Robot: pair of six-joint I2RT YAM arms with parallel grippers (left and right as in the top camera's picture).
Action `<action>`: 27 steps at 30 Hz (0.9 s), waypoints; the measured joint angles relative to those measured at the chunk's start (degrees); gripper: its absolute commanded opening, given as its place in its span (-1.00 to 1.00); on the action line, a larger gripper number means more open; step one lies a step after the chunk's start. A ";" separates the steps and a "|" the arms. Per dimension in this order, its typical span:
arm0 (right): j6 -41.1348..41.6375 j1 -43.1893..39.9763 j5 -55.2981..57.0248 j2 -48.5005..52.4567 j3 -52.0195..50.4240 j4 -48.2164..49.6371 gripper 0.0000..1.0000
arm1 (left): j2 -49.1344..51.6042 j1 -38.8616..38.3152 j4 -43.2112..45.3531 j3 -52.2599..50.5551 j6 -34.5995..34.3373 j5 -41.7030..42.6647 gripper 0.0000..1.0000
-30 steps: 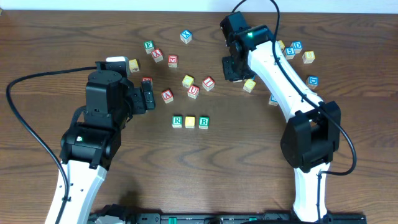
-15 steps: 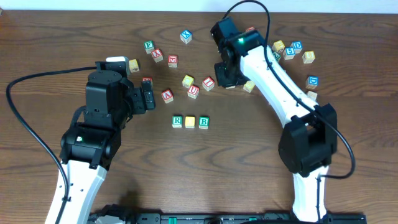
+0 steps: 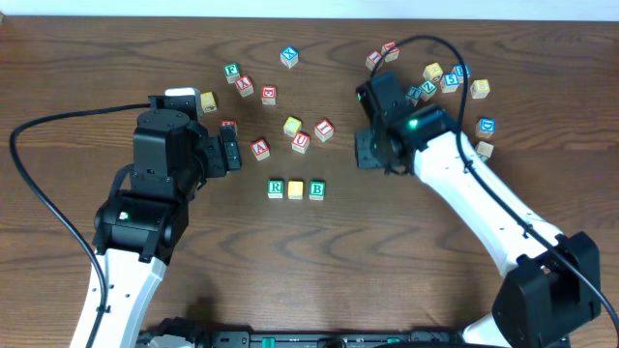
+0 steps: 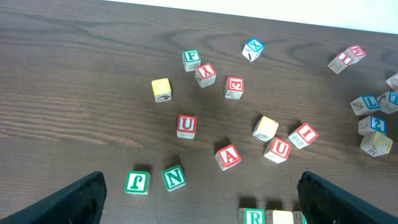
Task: Spell out ROBOT
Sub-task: 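Lift the O block and carry it toward the B block, then lower the yellow O block onto the table right of the B block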
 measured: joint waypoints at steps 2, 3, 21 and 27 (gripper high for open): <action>1.44 1.49 0.00 0.00 -3.23 1.79 -0.97 | 0.00 0.00 0.00 0.00 0.00 0.00 0.93; 2.27 2.73 -0.07 0.00 -5.16 2.82 -0.97 | 0.00 0.00 0.02 0.00 -0.02 -0.02 0.93; 14.97 12.98 6.71 0.00 -14.73 13.60 -0.98 | 0.00 0.00 0.02 0.00 0.00 0.00 0.93; 16.61 13.75 8.74 0.02 -14.75 14.23 -0.98 | 0.00 0.00 0.02 0.00 0.00 0.00 0.93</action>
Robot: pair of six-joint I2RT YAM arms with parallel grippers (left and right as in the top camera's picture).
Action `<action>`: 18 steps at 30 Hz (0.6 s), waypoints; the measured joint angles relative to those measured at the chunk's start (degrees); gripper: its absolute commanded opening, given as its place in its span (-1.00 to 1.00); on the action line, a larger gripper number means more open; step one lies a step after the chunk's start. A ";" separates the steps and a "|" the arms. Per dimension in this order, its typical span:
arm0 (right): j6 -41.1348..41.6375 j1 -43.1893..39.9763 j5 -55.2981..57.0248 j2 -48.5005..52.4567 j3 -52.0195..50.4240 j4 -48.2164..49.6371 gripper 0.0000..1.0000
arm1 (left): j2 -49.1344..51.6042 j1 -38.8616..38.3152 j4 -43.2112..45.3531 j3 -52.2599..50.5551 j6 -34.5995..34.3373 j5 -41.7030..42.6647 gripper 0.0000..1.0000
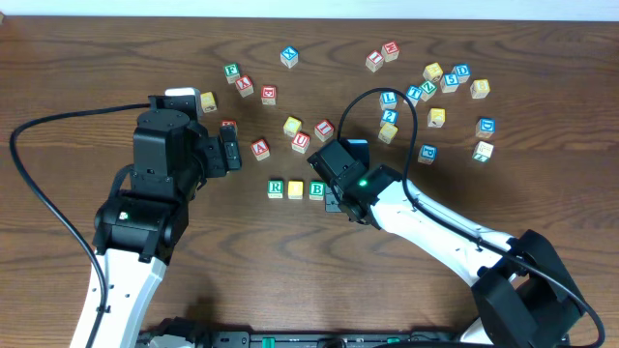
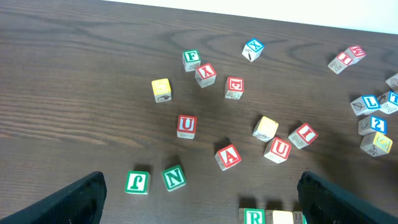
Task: Spell out ROBOT
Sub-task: 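Lower the yellow O block onto the table right of the B block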
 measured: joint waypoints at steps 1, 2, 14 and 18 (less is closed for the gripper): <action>0.17 0.00 0.11 0.02 0.00 0.07 -0.98 | 0.00 0.00 -0.02 0.00 0.00 0.00 0.93; 0.42 0.00 0.31 0.09 0.00 0.20 -0.98 | 0.00 0.00 -0.02 0.00 0.00 0.00 0.93; 1.31 0.07 0.44 4.90 -0.04 2.14 -0.98 | 0.00 0.00 -0.02 0.00 0.00 0.00 0.93; 1.33 0.09 0.39 4.92 -0.04 2.43 -0.98 | 0.00 0.00 0.00 0.00 0.00 0.00 0.93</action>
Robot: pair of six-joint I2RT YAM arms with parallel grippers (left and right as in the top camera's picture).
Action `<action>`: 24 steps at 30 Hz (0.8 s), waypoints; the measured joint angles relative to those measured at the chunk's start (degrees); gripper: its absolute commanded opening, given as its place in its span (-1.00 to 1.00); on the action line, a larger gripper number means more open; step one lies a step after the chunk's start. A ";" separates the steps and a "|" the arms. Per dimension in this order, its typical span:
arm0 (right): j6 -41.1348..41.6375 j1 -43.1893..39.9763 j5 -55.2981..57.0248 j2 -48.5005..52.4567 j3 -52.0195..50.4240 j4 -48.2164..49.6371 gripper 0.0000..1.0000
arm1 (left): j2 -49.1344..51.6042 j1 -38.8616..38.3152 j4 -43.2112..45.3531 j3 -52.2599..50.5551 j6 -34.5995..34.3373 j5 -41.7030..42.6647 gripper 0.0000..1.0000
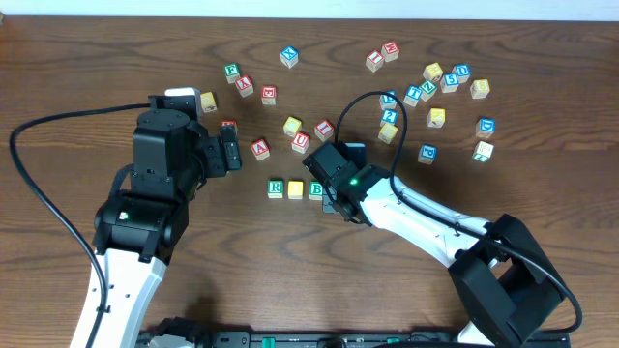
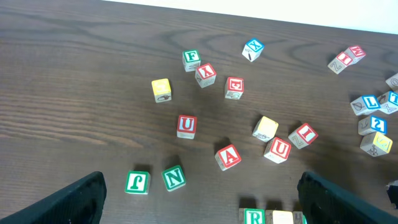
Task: Spell out ROBOT
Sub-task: 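Lower the yellow O block onto the table right of the B block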
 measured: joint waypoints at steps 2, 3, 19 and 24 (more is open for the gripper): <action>0.09 0.00 -0.02 0.02 0.00 0.15 -0.98 | 0.00 0.00 -0.02 0.00 0.00 0.00 0.93; 0.13 0.00 -0.13 0.04 0.00 0.33 -0.98 | 0.00 0.00 -0.02 0.00 0.00 0.00 0.93; 0.13 0.17 -0.39 2.36 0.00 2.27 -0.98 | 0.00 0.00 -0.02 0.00 0.00 0.00 0.93; 0.13 0.26 -0.39 2.36 0.00 2.62 -0.98 | 0.00 0.00 0.00 0.00 0.00 0.00 0.93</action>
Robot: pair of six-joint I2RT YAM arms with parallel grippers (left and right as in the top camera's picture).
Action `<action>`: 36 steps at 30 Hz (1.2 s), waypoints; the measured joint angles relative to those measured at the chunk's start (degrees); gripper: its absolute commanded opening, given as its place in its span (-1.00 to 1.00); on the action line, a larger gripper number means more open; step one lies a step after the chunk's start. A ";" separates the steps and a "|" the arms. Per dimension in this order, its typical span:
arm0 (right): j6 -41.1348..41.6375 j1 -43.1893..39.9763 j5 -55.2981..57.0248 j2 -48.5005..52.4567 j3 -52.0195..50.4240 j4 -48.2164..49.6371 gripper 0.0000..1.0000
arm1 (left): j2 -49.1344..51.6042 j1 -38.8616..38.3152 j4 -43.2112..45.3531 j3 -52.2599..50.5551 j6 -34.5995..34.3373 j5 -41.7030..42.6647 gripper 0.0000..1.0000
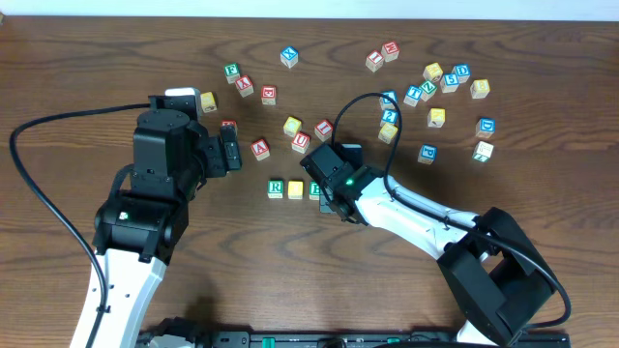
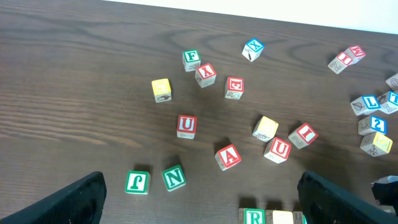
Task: Spell out ROBOT
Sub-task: 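Lower the yellow O block onto the table right of the B block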
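Observation:
A row lies mid-table: green R block (image 1: 276, 188), yellow block (image 1: 295, 189), then green B block (image 1: 314, 189), its right part covered. My right gripper (image 1: 326, 192) sits at the B block's right side; its fingers are hidden under the wrist, so its state is unclear. My left gripper (image 1: 230, 153) hovers open to the left of the row, with nothing between its fingers (image 2: 81, 196). In the left wrist view, the R block (image 2: 254, 216) and the yellow block (image 2: 282, 218) show at the bottom edge.
Loose letter blocks lie scattered behind the row: red A (image 2: 228, 156), red U (image 2: 277, 149), red I (image 2: 303, 135), green N (image 2: 173, 177), green J (image 2: 137, 182). A cluster of blue and yellow blocks (image 1: 437, 117) lies at the far right. The right arm (image 1: 426, 217) crosses the table's right half.
My right gripper has shifted slightly left and now covers part of the B block. The left arm and all the loose blocks stay where they were.
My right gripper was first over the block cluster at the far right, while the R, yellow and B row stood in the middle. Then it was at the right end of that row, beside B. It has edged closer to B since. The left gripper stayed open and still.

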 measured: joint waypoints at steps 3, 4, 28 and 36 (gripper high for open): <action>-0.02 0.35 0.00 0.00 0.00 0.72 -0.98 | 0.00 0.00 -0.02 0.00 0.00 0.00 0.93; -0.02 0.52 0.00 0.00 0.00 0.92 -0.98 | 0.00 0.00 -0.02 0.00 0.00 0.00 0.93; -0.46 0.76 0.07 0.76 0.00 3.02 -0.98 | 0.00 0.00 -0.02 0.00 0.00 0.00 0.93; -0.46 0.76 0.07 0.83 0.00 3.13 -0.90 | 0.00 0.00 -0.02 0.00 0.00 0.00 0.93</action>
